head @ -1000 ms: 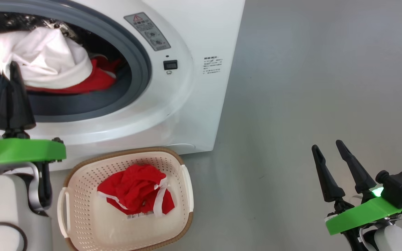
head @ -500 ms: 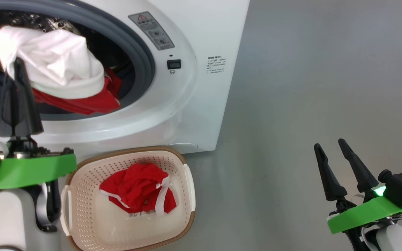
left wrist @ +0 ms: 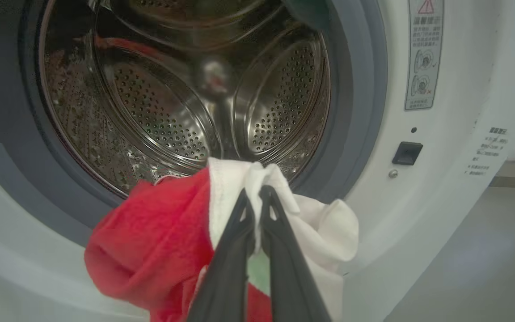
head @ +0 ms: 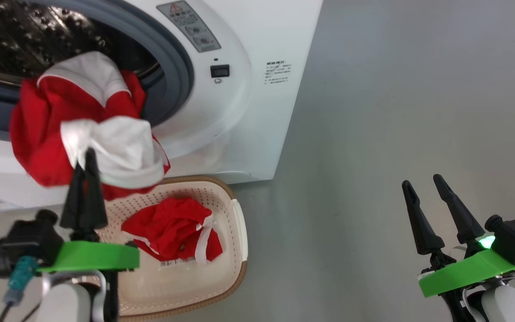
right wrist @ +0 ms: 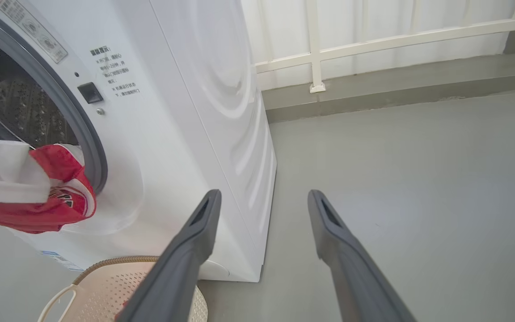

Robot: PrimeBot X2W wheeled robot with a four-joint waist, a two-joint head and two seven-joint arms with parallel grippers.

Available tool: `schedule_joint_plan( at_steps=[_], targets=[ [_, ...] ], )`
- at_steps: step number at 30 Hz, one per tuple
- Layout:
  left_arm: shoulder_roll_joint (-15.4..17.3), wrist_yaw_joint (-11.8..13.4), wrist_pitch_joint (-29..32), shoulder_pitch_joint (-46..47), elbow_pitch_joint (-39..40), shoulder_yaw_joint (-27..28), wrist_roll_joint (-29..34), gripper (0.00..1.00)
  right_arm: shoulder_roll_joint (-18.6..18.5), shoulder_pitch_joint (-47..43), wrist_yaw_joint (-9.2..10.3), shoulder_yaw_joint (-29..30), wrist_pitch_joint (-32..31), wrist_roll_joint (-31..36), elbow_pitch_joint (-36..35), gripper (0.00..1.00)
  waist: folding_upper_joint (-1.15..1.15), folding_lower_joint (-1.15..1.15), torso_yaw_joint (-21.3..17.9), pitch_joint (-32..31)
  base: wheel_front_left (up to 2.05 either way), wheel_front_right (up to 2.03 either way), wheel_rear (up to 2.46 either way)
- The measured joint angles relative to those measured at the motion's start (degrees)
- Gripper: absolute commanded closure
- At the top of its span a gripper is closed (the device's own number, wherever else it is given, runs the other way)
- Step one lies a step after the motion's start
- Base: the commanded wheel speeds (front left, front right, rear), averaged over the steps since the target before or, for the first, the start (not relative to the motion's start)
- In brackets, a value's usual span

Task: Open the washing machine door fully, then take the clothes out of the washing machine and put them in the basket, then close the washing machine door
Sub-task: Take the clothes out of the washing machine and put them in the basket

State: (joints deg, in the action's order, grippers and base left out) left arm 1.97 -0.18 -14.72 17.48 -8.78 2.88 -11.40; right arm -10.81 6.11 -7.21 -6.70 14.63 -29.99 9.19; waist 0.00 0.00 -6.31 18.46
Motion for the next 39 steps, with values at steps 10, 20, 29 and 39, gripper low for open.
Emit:
schedule_joint_plan(
  at_steps=[10,20,29,39],
  targets=[
    [0.0,1.7,0.0,-0.3,-13.4,-1.5,-2.4,1.00,0.0,2.7,0.00,0.1,0.0,0.0,-0.5,0.00,0.00,0.00,-0.2,4.7,0.00,0.00,0.00],
    [0.0,-0.7,0.0,6.9,-28.7,0.9,0.5,1.00,0.1,5.9,0.00,-0.4,0.0,0.0,-0.9,0.00,0.00,0.00,-0.8,9.9,0.00,0.00,0.00],
    [-0.1,-0.9,0.0,14.9,-40.2,1.0,2.8,1.00,0.1,8.6,0.00,-1.2,0.0,0.0,-1.5,0.00,0.00,0.00,-1.2,14.7,0.00,0.00,0.00],
    [0.6,-0.8,0.0,22.8,-47.6,2.6,3.9,1.00,0.5,11.5,0.00,-1.8,0.0,0.0,-1.9,0.00,0.00,0.00,-1.9,19.7,0.00,0.00,0.00]
  ],
)
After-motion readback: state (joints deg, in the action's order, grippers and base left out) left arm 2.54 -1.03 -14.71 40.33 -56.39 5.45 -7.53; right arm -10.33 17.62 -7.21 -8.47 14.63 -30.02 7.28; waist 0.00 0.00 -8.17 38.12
